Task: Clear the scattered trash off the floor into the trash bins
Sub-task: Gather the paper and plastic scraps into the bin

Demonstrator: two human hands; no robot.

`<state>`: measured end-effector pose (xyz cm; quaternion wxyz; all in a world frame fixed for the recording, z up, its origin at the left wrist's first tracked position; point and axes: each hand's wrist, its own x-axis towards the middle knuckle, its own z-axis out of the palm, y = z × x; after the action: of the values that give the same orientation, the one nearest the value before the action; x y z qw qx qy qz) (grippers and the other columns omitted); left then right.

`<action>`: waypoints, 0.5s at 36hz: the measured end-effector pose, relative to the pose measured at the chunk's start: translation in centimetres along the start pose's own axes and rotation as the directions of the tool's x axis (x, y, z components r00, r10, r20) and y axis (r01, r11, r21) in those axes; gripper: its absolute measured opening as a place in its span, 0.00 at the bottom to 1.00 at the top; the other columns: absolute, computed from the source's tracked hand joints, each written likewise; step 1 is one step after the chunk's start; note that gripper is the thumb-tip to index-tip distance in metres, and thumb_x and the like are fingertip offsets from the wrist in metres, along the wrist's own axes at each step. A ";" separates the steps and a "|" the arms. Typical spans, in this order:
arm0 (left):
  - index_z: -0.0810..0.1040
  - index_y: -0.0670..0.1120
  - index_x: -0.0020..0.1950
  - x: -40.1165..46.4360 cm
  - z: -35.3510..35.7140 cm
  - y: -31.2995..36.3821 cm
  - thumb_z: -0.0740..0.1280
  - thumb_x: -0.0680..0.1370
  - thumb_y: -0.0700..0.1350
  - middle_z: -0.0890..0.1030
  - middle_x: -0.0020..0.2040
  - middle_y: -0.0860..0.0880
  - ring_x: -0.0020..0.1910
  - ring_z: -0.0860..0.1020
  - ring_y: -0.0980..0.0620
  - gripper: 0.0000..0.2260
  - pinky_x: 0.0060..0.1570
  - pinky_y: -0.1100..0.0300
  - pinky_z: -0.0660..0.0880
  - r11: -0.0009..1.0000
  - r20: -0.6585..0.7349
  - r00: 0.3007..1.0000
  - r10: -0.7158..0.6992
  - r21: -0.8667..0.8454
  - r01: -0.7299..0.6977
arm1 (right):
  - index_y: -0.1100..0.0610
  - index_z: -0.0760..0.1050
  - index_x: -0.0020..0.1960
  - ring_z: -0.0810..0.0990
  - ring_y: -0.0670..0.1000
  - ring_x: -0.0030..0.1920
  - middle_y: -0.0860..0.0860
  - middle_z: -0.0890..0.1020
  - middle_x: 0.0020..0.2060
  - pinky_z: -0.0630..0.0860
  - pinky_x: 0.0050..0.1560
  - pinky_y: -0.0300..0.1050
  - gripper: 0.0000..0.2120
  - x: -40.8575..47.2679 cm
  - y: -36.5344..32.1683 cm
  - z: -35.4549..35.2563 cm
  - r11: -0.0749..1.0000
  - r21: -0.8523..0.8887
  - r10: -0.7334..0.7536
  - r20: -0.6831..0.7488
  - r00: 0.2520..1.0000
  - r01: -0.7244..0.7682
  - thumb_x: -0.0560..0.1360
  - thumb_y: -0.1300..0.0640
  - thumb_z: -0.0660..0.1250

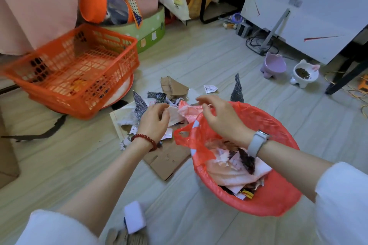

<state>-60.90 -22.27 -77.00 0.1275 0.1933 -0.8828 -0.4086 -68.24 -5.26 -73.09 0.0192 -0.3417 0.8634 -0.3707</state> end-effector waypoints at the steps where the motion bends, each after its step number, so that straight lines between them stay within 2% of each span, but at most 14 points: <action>1: 0.76 0.42 0.60 0.1 -1.0 -0.7 0.58 0.79 0.41 0.78 0.58 0.44 0.57 0.75 0.48 0.13 0.56 0.57 0.70 1.000 -0.030 0.999 -0.026 0.003 0.026 | 0.62 0.76 0.57 0.78 0.53 0.54 0.56 0.80 0.53 0.73 0.57 0.44 0.14 0.7 -1.2 0.9 1.000 0.027 -0.015 -0.010 1.000 0.015 0.76 0.62 0.57; 3: 0.76 0.41 0.60 0.0 -3.0 -2.4 0.58 0.78 0.39 0.78 0.59 0.43 0.57 0.75 0.47 0.13 0.56 0.56 0.70 0.996 -0.070 0.994 -0.086 0.018 0.088 | 0.62 0.76 0.57 0.78 0.54 0.52 0.57 0.80 0.52 0.73 0.54 0.45 0.15 1.8 -3.4 3.3 0.997 0.072 -0.039 -0.016 0.999 0.040 0.74 0.61 0.56; 5: 0.76 0.40 0.60 -0.6 -4.7 -4.6 0.58 0.78 0.38 0.78 0.60 0.43 0.58 0.75 0.46 0.13 0.56 0.57 0.69 0.987 -0.084 0.986 -0.147 0.046 0.151 | 0.61 0.75 0.58 0.77 0.55 0.52 0.58 0.80 0.53 0.72 0.54 0.44 0.14 2.6 -5.3 6.2 0.992 0.129 -0.014 0.035 0.999 0.009 0.76 0.62 0.56; 8: 0.75 0.40 0.60 -2.3 -6.8 -8.7 0.58 0.78 0.38 0.77 0.60 0.42 0.58 0.75 0.45 0.13 0.54 0.59 0.68 0.957 -0.050 0.966 -0.255 0.131 0.260 | 0.60 0.73 0.61 0.77 0.55 0.54 0.58 0.79 0.56 0.69 0.52 0.42 0.14 2.4 -7.0 11.2 0.987 0.101 0.099 0.254 0.962 -0.128 0.77 0.62 0.56; 10: 0.75 0.40 0.61 -4.1 -7.7 -11.7 0.57 0.79 0.38 0.77 0.61 0.42 0.59 0.75 0.45 0.13 0.54 0.59 0.68 0.923 0.020 0.939 -0.343 0.196 0.332 | 0.60 0.74 0.59 0.76 0.59 0.58 0.60 0.79 0.57 0.71 0.55 0.46 0.14 1.1 -7.0 14.8 0.986 -0.016 0.157 0.463 0.872 -0.169 0.77 0.60 0.56; 12: 0.74 0.41 0.62 -6.5 -8.4 -14.7 0.57 0.79 0.40 0.77 0.61 0.44 0.59 0.75 0.46 0.13 0.54 0.60 0.68 0.890 0.104 0.905 -0.411 0.262 0.374 | 0.64 0.74 0.56 0.75 0.62 0.58 0.63 0.78 0.57 0.71 0.54 0.48 0.13 -0.8 -6.4 18.1 0.980 -0.150 0.198 0.645 0.738 -0.131 0.78 0.59 0.55; 14: 0.74 0.43 0.61 -9.0 -8.6 -17.3 0.58 0.79 0.42 0.77 0.61 0.45 0.56 0.76 0.47 0.13 0.54 0.59 0.70 0.872 0.178 0.877 -0.446 0.306 0.381 | 0.65 0.71 0.62 0.76 0.61 0.55 0.62 0.77 0.57 0.72 0.52 0.48 0.18 -3.0 -5.4 20.4 0.968 -0.204 0.248 0.748 0.616 -0.143 0.79 0.53 0.56; 16: 0.74 0.45 0.61 -11.4 -8.2 -19.1 0.59 0.79 0.44 0.78 0.60 0.47 0.55 0.76 0.49 0.12 0.54 0.59 0.71 0.864 0.257 0.844 -0.471 0.325 0.384 | 0.58 0.61 0.71 0.78 0.58 0.50 0.57 0.75 0.56 0.74 0.46 0.47 0.29 -4.9 -4.5 21.8 0.957 -0.208 0.285 0.805 0.521 -0.203 0.77 0.41 0.58; 18: 0.74 0.46 0.62 -13.6 -7.2 -20.2 0.59 0.79 0.45 0.78 0.59 0.48 0.55 0.76 0.50 0.13 0.53 0.61 0.70 0.855 0.325 0.804 -0.498 0.340 0.392 | 0.48 0.54 0.73 0.76 0.59 0.56 0.56 0.66 0.64 0.74 0.50 0.49 0.36 -6.4 -3.8 22.6 0.959 -0.236 0.282 0.829 0.484 -0.154 0.72 0.33 0.60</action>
<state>-41.20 -33.03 -88.96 -0.1825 0.3234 -0.8639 -0.3403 -54.69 -17.40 -88.36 0.4659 -0.3678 0.7995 -0.0917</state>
